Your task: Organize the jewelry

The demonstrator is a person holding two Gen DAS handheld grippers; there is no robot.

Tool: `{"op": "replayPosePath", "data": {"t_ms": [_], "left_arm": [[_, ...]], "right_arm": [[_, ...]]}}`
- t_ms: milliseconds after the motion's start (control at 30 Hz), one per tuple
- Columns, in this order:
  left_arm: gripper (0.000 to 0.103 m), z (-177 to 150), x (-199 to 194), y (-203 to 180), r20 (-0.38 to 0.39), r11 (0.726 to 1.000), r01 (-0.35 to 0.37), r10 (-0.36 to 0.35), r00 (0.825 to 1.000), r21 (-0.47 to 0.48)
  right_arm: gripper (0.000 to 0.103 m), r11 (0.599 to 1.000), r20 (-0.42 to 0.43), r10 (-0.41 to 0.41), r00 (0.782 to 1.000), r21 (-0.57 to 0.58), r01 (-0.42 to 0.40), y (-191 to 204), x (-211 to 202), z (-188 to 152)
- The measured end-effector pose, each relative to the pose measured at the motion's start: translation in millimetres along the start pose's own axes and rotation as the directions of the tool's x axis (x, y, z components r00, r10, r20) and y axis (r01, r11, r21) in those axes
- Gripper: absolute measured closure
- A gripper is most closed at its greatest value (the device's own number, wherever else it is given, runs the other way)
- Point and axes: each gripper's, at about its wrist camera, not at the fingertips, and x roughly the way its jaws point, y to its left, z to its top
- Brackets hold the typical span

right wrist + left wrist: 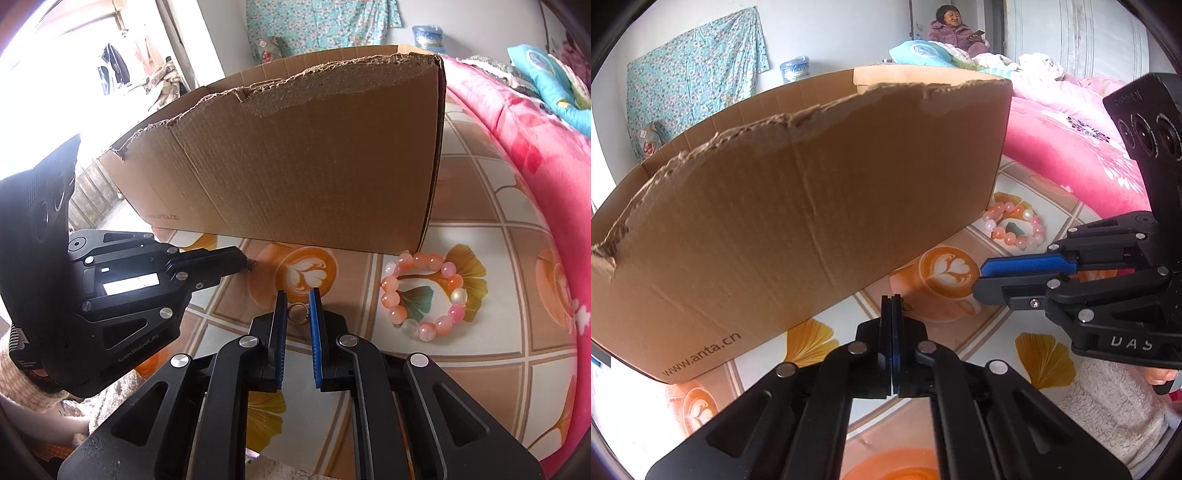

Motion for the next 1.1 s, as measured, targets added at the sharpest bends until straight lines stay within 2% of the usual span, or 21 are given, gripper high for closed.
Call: {"op": "replayPosePath", "data": {"t_ms": [233,433,667,733,800,900,1100], "left_arm": [[0.103,-9.5,-13.6,9.9,-0.006,0.999,-0.014,0.014,1.000,-0.049],[0.103,-24.8,-25.1,21.3,-0.028,0.993,0.001,-0.004,1.000,-0.120],[0.103,-19.7,-31.4,23.4,0.018,0.989,0.041,-0.039,0.999,-0.145],[0.099,-14.7,-28.8,22.2,0.022,0.985,0.066,-0.064,0.998,-0.157],[0.083,-10.2,-22.8,19.8,0.013,0.981,0.086,-0.085,0.996,-0.172],[0.071,-4.7,-15.5,16.4,0.008,0.978,0.096,-0.096,0.995,-0.184],[0.069,0.4,-4.1,4.7,0.000,0.987,0.053,-0.054,0.999,-0.152]], "right_arm": [[0.093,1.000,-0.007,-0.008,1.000,-0.005,0.008,1.0,1.6,1.2],[0.093,1.000,-0.008,-0.008,1.000,0.003,0.008,1.9,2.9,2.4],[0.093,1.000,-0.010,-0.010,1.000,0.003,0.010,3.1,4.5,3.0],[0.093,1.000,-0.010,-0.009,1.000,0.005,0.009,2.7,4.9,2.3],[0.093,1.000,-0.007,-0.010,1.000,0.008,0.010,2.5,5.1,1.3],[0.093,1.000,-0.004,-0.007,1.000,0.015,0.007,1.9,5.0,-0.2],[0.093,1.000,-0.005,0.013,1.000,0.014,-0.013,-1.7,4.4,-3.0]]}}
